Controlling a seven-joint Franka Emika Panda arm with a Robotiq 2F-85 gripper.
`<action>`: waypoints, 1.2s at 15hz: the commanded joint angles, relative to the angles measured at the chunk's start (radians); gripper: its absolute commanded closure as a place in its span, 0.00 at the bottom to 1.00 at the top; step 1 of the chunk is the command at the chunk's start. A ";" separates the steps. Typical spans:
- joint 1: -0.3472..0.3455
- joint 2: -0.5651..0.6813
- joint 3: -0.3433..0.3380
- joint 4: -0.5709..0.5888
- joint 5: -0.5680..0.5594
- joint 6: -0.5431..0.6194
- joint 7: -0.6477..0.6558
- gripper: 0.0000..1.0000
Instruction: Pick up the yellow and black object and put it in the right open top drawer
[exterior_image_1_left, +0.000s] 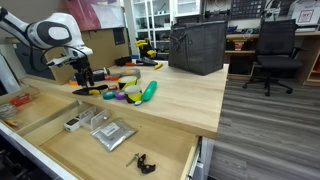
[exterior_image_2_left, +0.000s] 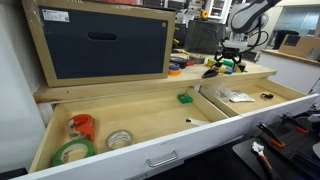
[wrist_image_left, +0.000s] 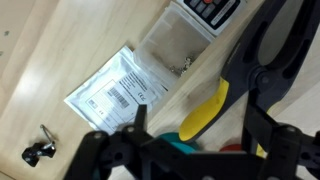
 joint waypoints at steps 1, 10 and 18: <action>0.009 -0.043 -0.035 -0.072 -0.001 0.084 0.088 0.00; 0.015 -0.027 -0.067 -0.130 -0.012 0.171 0.201 0.00; 0.025 -0.032 -0.084 -0.153 -0.037 0.233 0.295 0.23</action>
